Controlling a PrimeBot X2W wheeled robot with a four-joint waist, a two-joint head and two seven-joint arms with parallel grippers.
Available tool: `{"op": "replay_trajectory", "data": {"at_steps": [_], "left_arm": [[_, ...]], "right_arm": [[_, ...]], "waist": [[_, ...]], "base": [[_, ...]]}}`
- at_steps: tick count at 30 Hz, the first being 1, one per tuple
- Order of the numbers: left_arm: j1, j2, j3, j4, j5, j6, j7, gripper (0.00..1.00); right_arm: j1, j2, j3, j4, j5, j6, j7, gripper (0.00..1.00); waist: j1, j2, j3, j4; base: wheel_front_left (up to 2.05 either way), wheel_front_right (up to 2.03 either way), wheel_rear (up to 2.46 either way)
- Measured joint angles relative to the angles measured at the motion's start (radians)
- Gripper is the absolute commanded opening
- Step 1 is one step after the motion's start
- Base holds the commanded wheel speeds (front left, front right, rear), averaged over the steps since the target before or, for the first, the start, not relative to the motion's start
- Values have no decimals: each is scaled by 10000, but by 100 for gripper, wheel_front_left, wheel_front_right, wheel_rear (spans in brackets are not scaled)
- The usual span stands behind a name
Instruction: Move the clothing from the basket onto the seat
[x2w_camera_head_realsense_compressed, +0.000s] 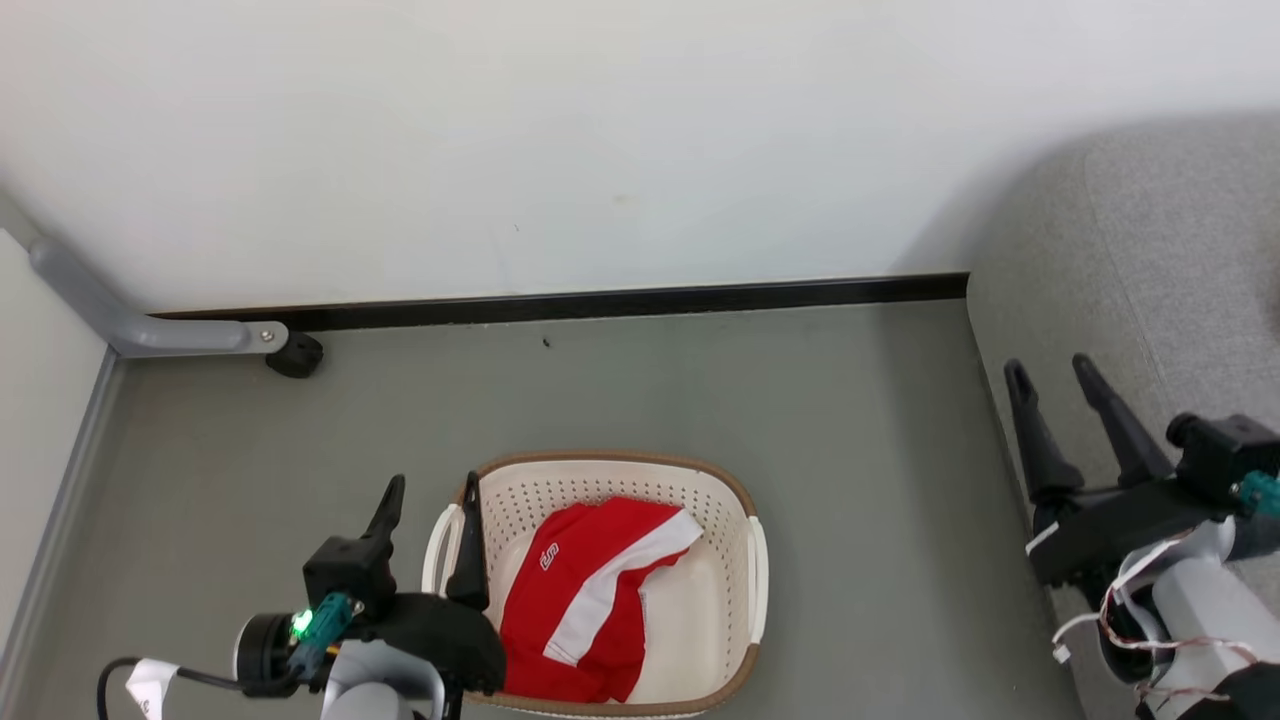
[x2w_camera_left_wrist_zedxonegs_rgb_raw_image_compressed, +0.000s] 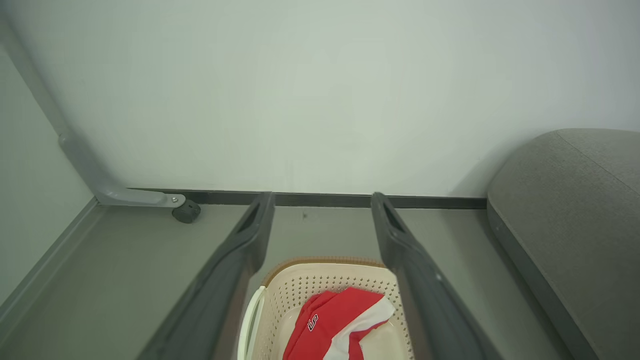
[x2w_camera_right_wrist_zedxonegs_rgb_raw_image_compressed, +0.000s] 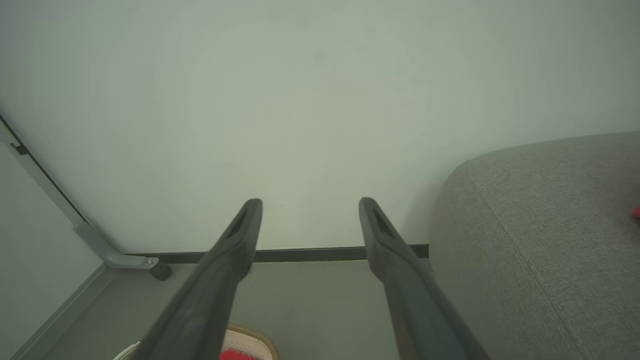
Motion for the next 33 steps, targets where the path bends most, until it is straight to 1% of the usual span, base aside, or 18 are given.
{"op": "replay_trajectory", "data": {"at_steps": [7,11,19,22,33], "left_arm": [[693,153,326,-19,286,65,0,100],[923,165,428,-59,364,111,0,100],[1357,142,715,-286,623,163,0,100],[1512,130,947,-372,686,201,0,100],[1862,4,1494,-562,1003,213,0,100]], "right_arm": [[803,380,2,-219,-77,-4,0,100],[1110,458,-82,-284,-88,-31,2,100],[1685,520,-142,-617,-593,-215,2,100],[1811,489,-201,-734,-723,-372,2,100],[2268,512,-481,-876,-982,-639,2,100]], "waist": [[-1,0,-306,54],[0,0,-417,45],[1,1,-567,-26],[1,1,-603,-49],[0,0,-888,-22]], "base": [[0,0,0],[0,0,0],[0,0,0],[0,0,0],[0,0,0]]}}
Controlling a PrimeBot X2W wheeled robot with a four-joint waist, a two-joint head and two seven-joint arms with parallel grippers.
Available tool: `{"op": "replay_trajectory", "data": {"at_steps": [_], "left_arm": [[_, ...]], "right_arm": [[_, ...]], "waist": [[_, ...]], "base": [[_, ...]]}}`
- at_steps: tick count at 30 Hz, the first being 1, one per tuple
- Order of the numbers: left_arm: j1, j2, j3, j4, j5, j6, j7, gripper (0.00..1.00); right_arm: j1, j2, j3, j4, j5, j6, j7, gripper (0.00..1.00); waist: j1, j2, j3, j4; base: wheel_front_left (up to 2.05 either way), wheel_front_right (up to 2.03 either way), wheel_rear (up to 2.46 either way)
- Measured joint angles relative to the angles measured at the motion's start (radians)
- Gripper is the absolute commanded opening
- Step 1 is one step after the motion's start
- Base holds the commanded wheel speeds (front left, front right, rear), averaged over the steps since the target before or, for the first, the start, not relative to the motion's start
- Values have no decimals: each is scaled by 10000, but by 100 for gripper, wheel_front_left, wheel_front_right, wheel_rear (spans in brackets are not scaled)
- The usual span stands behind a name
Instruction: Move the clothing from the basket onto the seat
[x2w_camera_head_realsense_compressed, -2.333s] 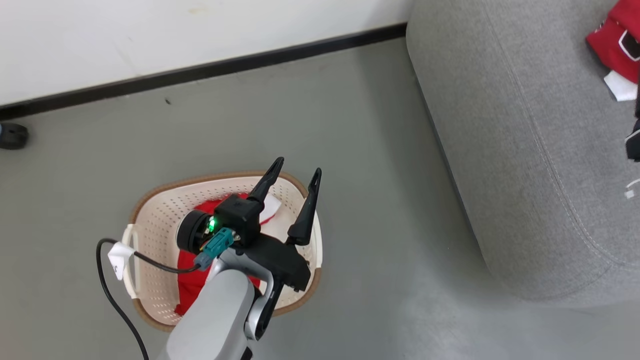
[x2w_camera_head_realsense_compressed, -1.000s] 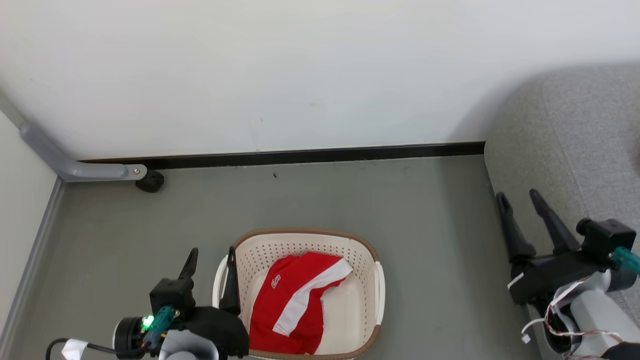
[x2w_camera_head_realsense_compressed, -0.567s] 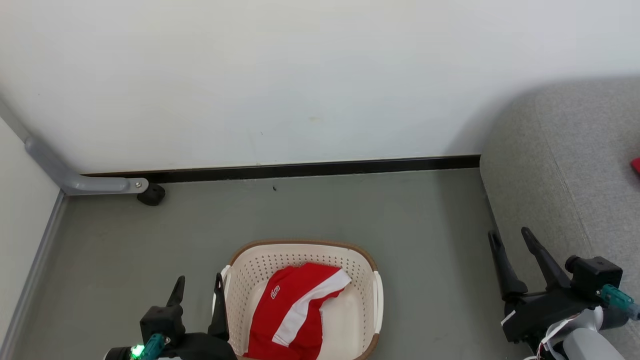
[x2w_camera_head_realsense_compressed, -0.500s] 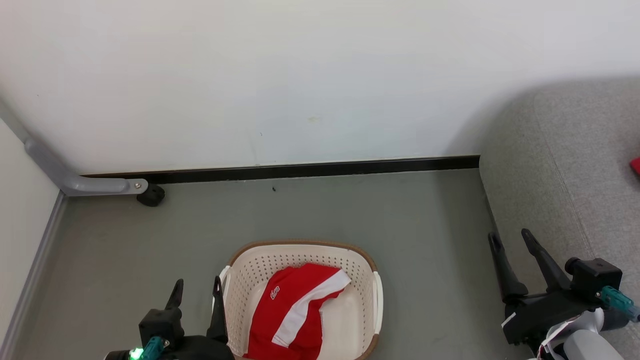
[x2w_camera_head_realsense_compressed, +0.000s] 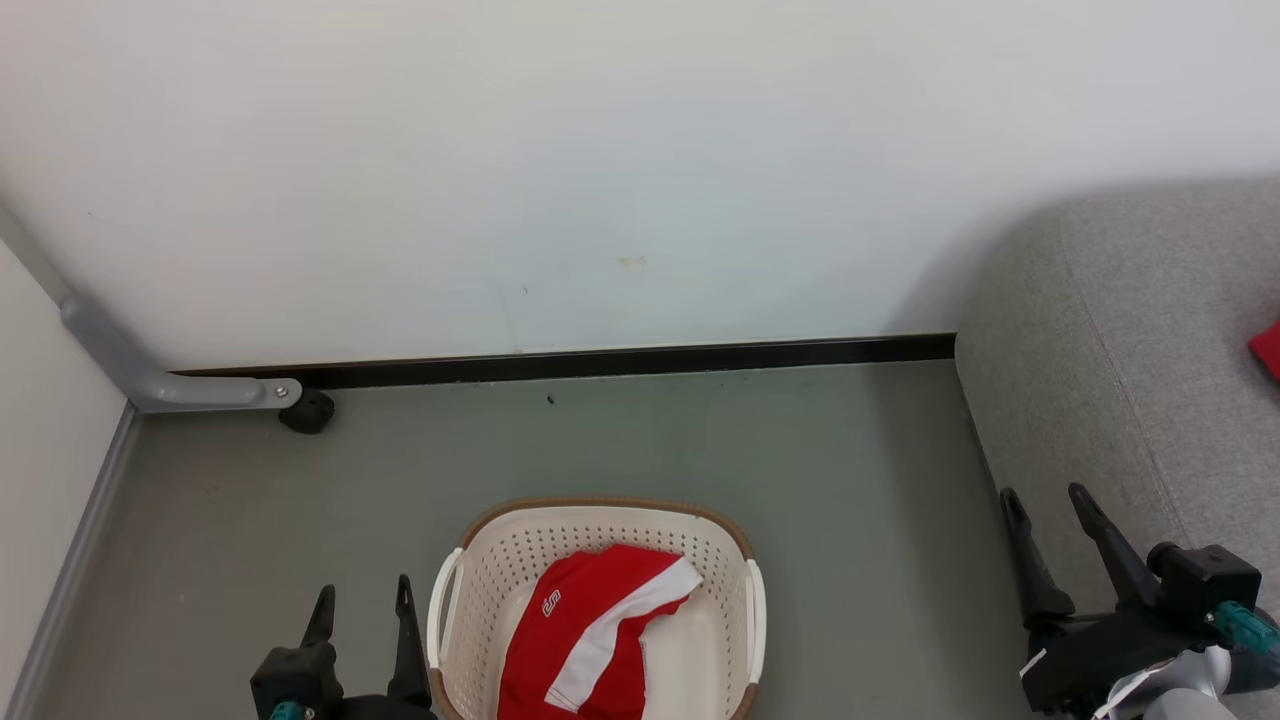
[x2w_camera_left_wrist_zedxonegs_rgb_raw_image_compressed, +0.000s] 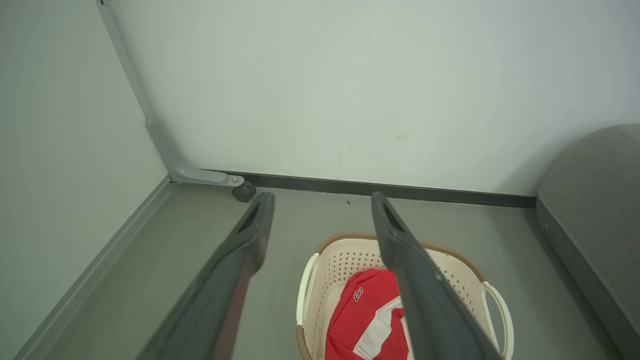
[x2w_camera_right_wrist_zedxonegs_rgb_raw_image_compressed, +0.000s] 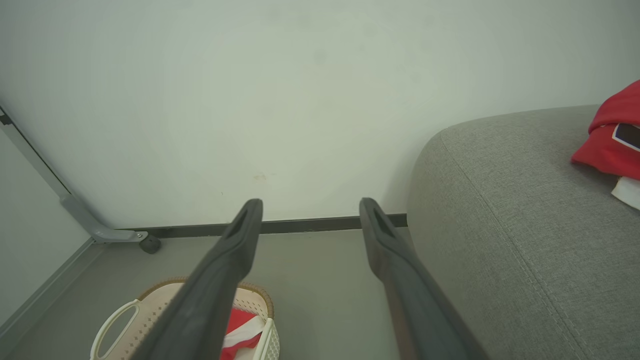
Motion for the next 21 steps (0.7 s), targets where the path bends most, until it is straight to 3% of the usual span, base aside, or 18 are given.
{"op": "replay_trajectory", "data": {"at_steps": [21], "left_arm": [[348,-140,82,-267,364,69,0,100]], "right_arm": [[317,132,-349,-529,-251,-36,0,100]], "waist": [[0,0,64,-55]], "base": [[0,0,0]]}}
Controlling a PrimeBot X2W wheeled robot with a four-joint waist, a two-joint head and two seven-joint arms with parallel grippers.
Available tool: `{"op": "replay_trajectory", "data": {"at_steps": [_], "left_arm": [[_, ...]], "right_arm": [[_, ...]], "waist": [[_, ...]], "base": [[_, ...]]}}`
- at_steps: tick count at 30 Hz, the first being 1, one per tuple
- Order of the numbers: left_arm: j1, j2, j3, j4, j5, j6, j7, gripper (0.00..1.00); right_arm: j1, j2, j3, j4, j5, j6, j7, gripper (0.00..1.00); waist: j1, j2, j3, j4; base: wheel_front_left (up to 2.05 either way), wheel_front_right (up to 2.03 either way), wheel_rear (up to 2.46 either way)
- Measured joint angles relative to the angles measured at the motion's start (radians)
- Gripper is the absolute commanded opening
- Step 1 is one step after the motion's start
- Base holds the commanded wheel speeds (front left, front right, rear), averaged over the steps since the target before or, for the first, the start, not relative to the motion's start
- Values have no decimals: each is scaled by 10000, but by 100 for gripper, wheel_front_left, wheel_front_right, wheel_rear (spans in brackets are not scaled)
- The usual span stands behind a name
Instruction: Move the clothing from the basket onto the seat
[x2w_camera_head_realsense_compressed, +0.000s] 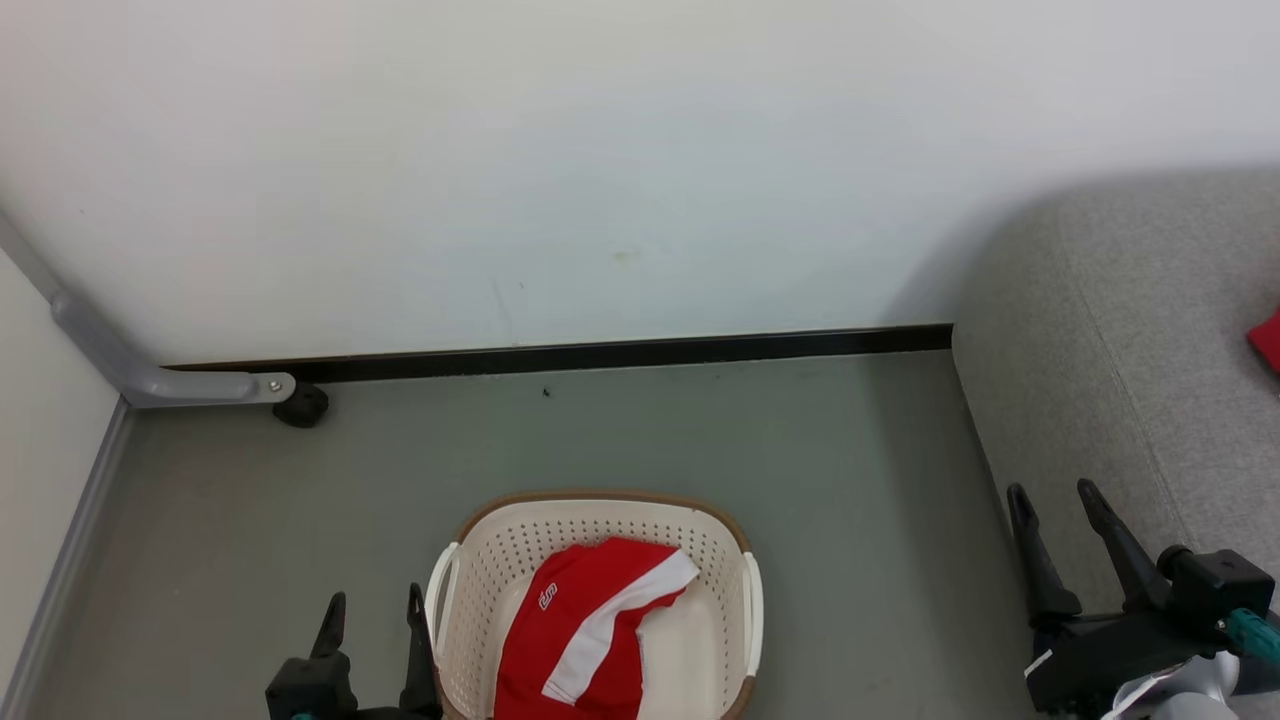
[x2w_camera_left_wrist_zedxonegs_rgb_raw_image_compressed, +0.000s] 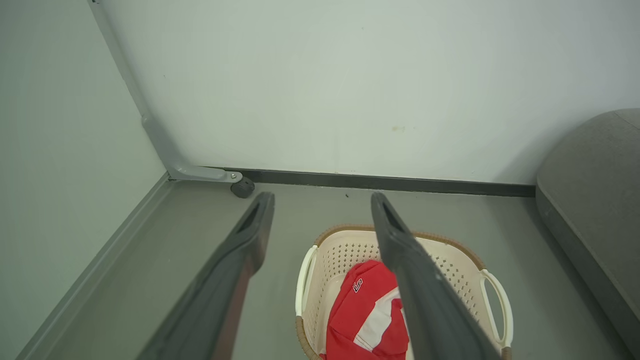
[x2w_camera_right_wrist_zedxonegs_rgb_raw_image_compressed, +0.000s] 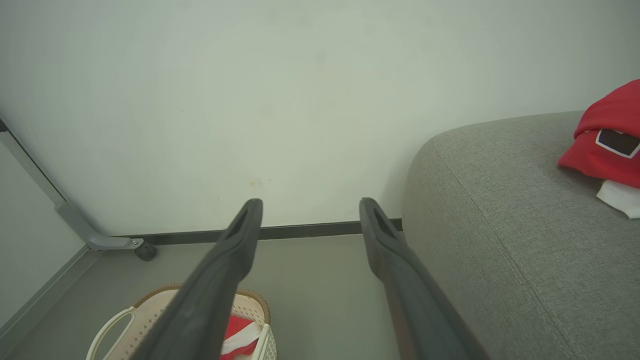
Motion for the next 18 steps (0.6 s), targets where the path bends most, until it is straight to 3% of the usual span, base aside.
{"op": "replay_trajectory", "data": {"at_steps": [18], "left_arm": [[-693,-127,-915,-98,138,-176,0,100]], "right_arm": [[-852,-274,-462,-1285,-104,136,-2,100]], "waist": [[1,1,1676,-266]], "base": [[0,0,0]]}}
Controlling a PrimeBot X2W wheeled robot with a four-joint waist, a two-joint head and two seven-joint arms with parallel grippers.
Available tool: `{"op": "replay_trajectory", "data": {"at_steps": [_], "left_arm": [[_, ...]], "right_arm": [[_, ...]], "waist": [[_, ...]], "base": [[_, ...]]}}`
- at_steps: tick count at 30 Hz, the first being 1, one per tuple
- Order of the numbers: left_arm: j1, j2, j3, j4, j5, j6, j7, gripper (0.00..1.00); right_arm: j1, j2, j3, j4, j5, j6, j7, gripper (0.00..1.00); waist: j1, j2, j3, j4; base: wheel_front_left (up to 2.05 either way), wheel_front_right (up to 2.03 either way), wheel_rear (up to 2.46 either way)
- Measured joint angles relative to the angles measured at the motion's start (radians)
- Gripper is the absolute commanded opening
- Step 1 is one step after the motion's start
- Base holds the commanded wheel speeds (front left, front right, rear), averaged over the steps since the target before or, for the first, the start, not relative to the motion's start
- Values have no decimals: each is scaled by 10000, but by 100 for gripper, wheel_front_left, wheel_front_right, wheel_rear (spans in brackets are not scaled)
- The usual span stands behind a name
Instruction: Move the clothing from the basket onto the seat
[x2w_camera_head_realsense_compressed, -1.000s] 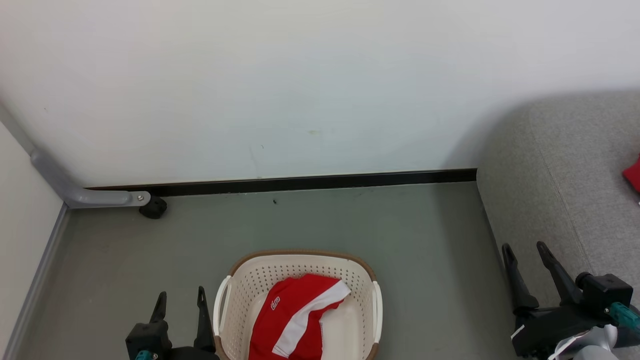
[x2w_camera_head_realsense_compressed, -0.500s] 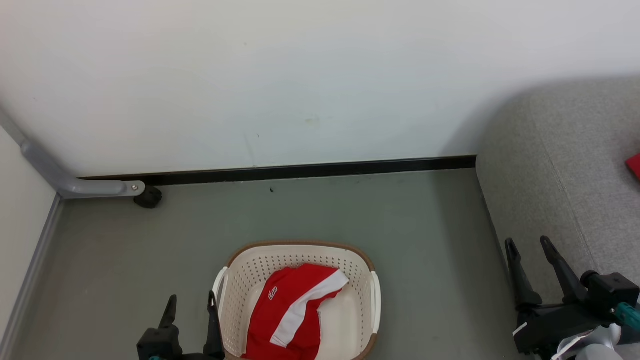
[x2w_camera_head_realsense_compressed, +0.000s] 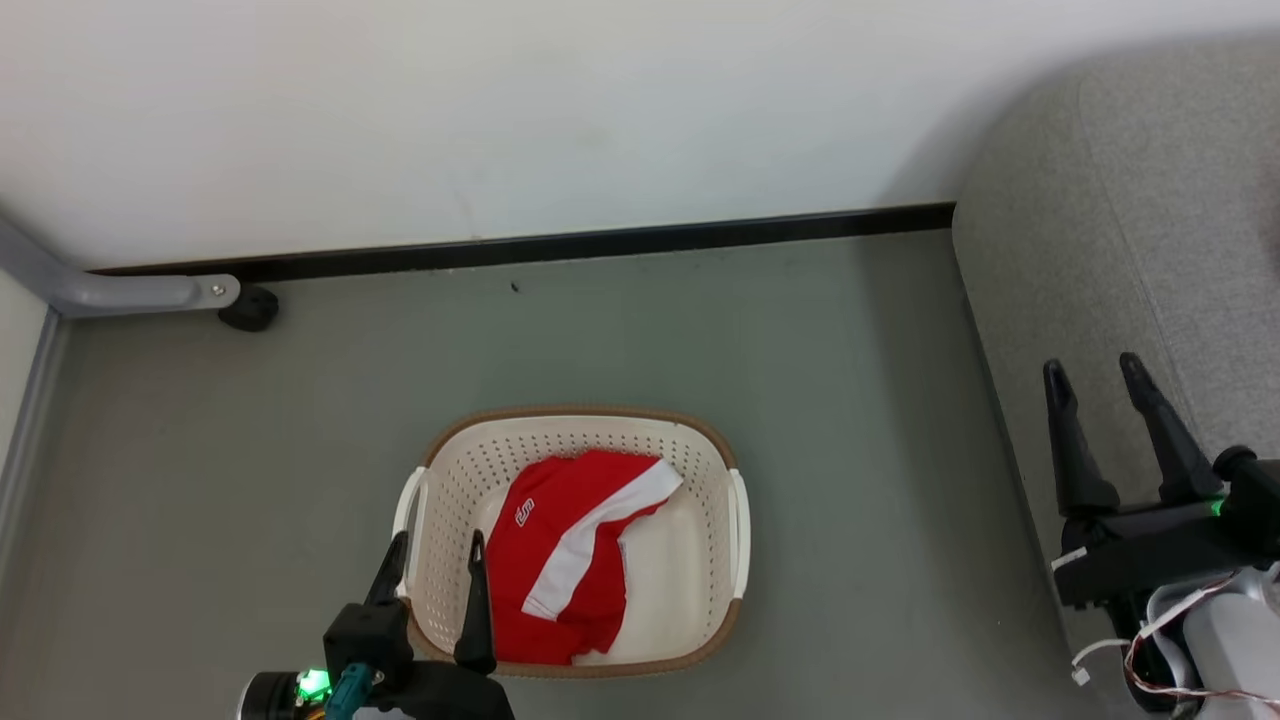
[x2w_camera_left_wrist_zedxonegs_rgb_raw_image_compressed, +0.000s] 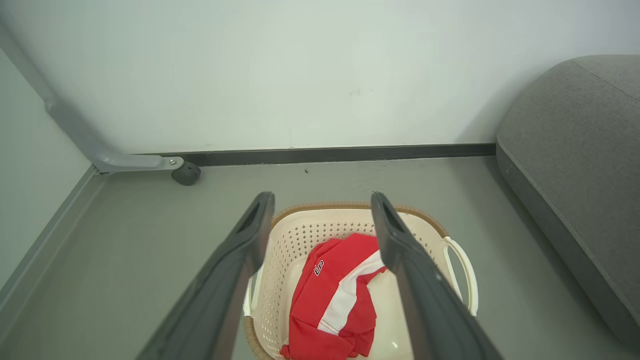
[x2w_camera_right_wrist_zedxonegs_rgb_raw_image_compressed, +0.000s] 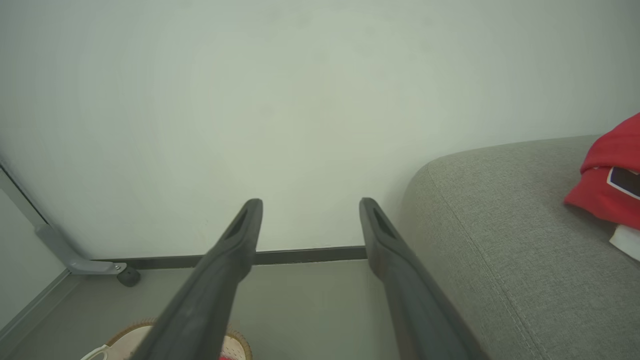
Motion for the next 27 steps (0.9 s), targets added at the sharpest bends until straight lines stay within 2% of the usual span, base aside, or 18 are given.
{"op": "replay_trajectory", "data": {"at_steps": [14,27], "left_arm": [[-1694,-50,-1237,121,-658,59,0,100],[-3289,-77,-1944,1183,-1267,107,0,100]], "right_arm": [[-1253,-353,-387,-924,-90,192,0,100],[-2637,-514,-472,-1827,-203,353,-2,100]], "waist": [[2,0,2105,-412],[2,1,3840,-644]], "base": [[0,0,0],[0,0,0]]}}
